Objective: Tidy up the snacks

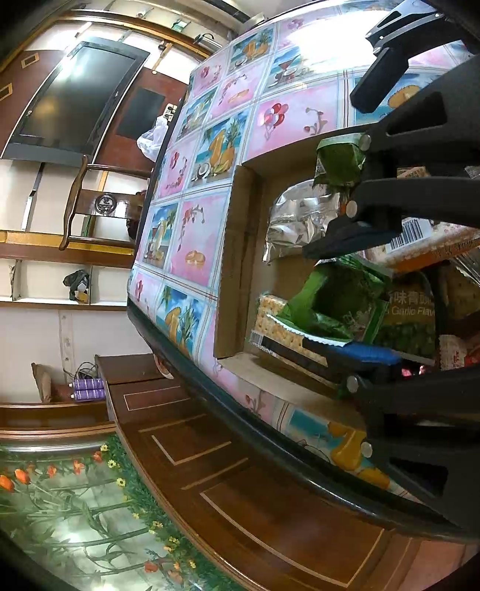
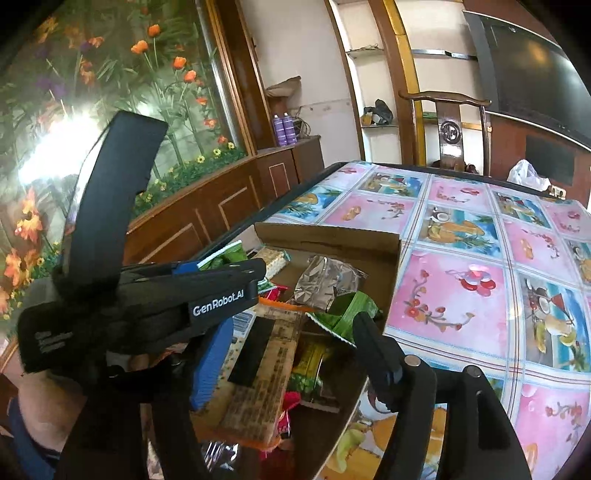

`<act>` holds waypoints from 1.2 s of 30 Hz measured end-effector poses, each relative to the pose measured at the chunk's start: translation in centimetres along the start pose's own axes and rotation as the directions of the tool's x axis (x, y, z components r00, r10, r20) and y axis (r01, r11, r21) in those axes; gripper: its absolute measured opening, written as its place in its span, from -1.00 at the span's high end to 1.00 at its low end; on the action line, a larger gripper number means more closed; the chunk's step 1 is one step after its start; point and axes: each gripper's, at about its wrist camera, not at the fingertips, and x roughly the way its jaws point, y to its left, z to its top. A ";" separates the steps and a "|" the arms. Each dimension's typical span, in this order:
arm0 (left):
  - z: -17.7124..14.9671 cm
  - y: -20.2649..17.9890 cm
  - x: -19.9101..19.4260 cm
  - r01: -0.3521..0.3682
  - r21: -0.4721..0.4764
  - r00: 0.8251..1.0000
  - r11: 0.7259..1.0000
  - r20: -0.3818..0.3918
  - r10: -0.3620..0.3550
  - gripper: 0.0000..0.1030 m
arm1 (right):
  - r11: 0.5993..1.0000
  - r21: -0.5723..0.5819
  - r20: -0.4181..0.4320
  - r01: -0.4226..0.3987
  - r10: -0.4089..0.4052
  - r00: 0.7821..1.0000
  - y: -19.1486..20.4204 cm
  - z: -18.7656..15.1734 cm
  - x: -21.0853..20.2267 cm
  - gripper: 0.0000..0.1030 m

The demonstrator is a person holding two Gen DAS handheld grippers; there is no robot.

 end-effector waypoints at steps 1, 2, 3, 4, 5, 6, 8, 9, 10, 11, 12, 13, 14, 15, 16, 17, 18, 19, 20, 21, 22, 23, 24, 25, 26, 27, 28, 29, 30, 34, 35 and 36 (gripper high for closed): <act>0.0 -0.1 -0.1 -0.001 0.001 1.000 1.000 0.004 0.001 0.15 | 1.000 0.002 0.005 -0.005 0.005 1.000 -0.1 -0.1 -0.3 -0.41; 0.0 -0.2 -0.1 -0.001 0.000 1.000 1.000 0.006 0.001 0.10 | 1.000 0.003 0.009 -0.008 0.008 1.000 -0.1 -0.2 -0.5 -0.41; 0.1 -0.2 -0.2 0.000 -0.002 1.000 1.000 0.009 0.000 0.06 | 1.000 0.004 0.015 -0.008 0.008 1.000 -0.1 -0.3 -0.8 -0.42; 0.1 -0.1 -0.3 0.003 -0.009 1.000 1.000 0.015 -0.003 0.04 | 1.000 0.004 0.020 -0.006 0.006 1.000 -0.1 -0.5 -1.1 -0.42; 0.1 -0.1 -0.4 0.005 -0.014 1.000 1.000 0.021 -0.005 -0.01 | 1.000 0.004 0.027 -0.004 0.003 1.000 -0.1 -0.7 -1.5 -0.42; 0.2 0.0 -0.5 0.007 -0.022 1.000 1.000 0.028 -0.006 -0.09 | 1.000 0.001 0.036 0.004 -0.004 0.999 -0.1 -0.9 -1.9 -0.42; 0.3 0.3 -1.0 0.015 -0.043 0.999 0.999 0.050 -0.013 -0.24 | 0.999 -0.012 0.058 0.033 -0.032 0.998 0.0 -1.3 -2.8 -0.48; 0.3 0.5 -1.4 0.016 -0.055 0.998 0.998 0.067 -0.012 -0.38 | 0.998 -0.022 0.071 0.052 -0.050 0.996 0.1 -1.5 -3.3 -0.53; 0.3 0.7 -1.8 0.015 -0.065 0.996 0.998 0.087 -0.009 -0.44 | 0.998 -0.027 0.082 0.062 -0.059 0.995 0.1 -1.7 -3.8 -0.57; 0.2 0.9 -2.5 0.017 -0.076 0.994 0.997 0.109 -0.008 -0.55 | 0.997 -0.033 0.097 0.073 -0.070 0.993 0.1 -2.0 -4.5 -0.59; 0.1 1.1 -3.0 0.018 -0.084 0.992 0.996 0.124 -0.007 -0.64 | 0.996 -0.036 0.108 0.083 -0.079 0.991 0.2 -2.3 -5.0 -0.62; -0.3 1.4 -3.9 0.020 -0.093 0.990 0.995 0.142 -0.007 -0.67 | 0.995 -0.039 0.120 0.095 -0.089 0.989 0.2 -2.5 -5.6 -0.66; -0.7 1.7 -4.5 0.028 -0.096 0.988 0.995 0.153 -0.013 -0.72 | 0.992 -0.046 0.141 0.114 -0.106 0.984 0.3 -2.9 -6.4 -0.68; -1.2 1.8 -5.1 0.038 -0.093 0.986 0.995 0.164 -0.023 -0.79 | 0.991 -0.051 0.153 0.123 -0.114 0.982 0.4 -3.1 -7.0 -0.73; -1.8 1.9 -5.8 0.046 -0.083 0.985 0.996 0.171 -0.032 -0.82 | 0.989 -0.059 0.170 0.136 -0.124 0.978 0.5 -3.4 -7.7 -0.77; -2.5 2.0 -6.6 0.042 -0.071 0.985 0.997 0.171 -0.029 -0.86 | 0.987 -0.065 0.181 0.147 -0.134 0.974 0.6 -3.6 -8.2 -0.78; -3.1 2.2 -7.2 0.034 -0.064 0.985 0.997 0.170 -0.022 -0.88 | 0.984 -0.071 0.198 0.162 -0.145 0.970 0.7 -3.9 -8.9 -0.79; -3.9 2.4 -8.0 0.034 -0.056 0.986 0.998 0.165 -0.025 -0.89 | 0.983 -0.075 0.208 0.170 -0.151 0.967 0.8 -4.0 -9.3 -0.82; -4.4 2.5 -8.6 0.039 -0.050 0.987 0.998 0.160 -0.030 -0.93 | 0.979 -0.082 0.219 0.186 -0.165 0.962 0.9 -4.2 -9.7 -0.83; -4.8 2.5 -9.1 0.035 -0.046 0.988 0.998 0.155 -0.027 -0.97 | 0.976 -0.084 0.227 0.200 -0.177 0.958 0.9 -4.3 -9.9 -0.83; -5.3 2.5 -9.8 0.009 -0.044 0.989 0.999 0.148 -0.002 -0.99 | 0.973 -0.085 0.238 0.215 -0.190 0.953 0.9 -4.3 -10.1 -0.83; -5.7 2.4 -10.2 -0.016 -0.041 0.989 0.999 0.146 0.022 -1.00 | 0.971 -0.081 0.247 0.225 -0.200 0.948 0.9 -4.3 -10.3 -0.83; -5.9 2.2 -10.6 -0.034 -0.031 0.989 0.999 0.143 0.038 -1.00 | 0.970 -0.076 0.247 0.230 -0.205 0.947 0.7 -4.3 -10.3 -0.84; -6.2 1.8 -11.0 -0.038 -0.002 0.990 0.999 0.134 0.038 -1.00 | 0.969 -0.073 0.247 0.238 -0.214 0.945 0.7 -4.3 -10.4 -0.84; -6.3 1.5 -11.2 -0.036 0.018 0.991 0.999 0.128 0.033 -1.00 | 0.964 -0.070 0.253 0.255 -0.230 0.940 0.7 -4.3 -10.6 -0.84; -6.5 1.2 -11.4 -0.039 0.035 0.992 0.999 0.118 0.034 -1.00 | 0.962 -0.069 0.258 0.263 -0.238 0.936 0.7 -4.4 -10.8 -0.84; -6.8 0.9 -11.5 -0.050 0.050 0.994 0.997 0.095 0.045 -1.00 | 0.961 -0.068 0.264 0.270 -0.243 0.933 0.7 -4.4 -11.1 -0.84; -7.0 0.7 -11.5 -0.049 0.059 0.996 0.997 0.072 0.045 -1.00 | 0.959 -0.067 0.268 0.274 -0.247 0.931 0.8 -4.6 -11.4 -0.84; -7.3 0.6 -11.5 -0.035 0.067 0.998 0.997 0.054 0.031 -1.00 | 0.958 -0.069 0.271 0.279 -0.251 0.929 0.8 -4.7 -11.6 -0.84; -8.8 0.8 -12.1 -0.066 0.041 0.992 0.997 0.114 0.061 -1.00 | 0.959 -0.084 0.247 0.270 -0.243 0.938 1.1 -5.6 -12.1 -0.86; -8.9 0.8 -12.2 -0.090 0.038 0.988 0.995 0.132 0.084 -1.00 | 0.959 -0.091 0.239 0.267 -0.239 0.941 1.2 -5.9 -12.2 -0.88; -9.0 0.8 -12.3 -0.101 0.042 0.985 0.994 0.145 0.094 -1.00 | 0.958 -0.098 0.235 0.268 -0.239 0.942 1.4 -6.3 -12.4 -0.89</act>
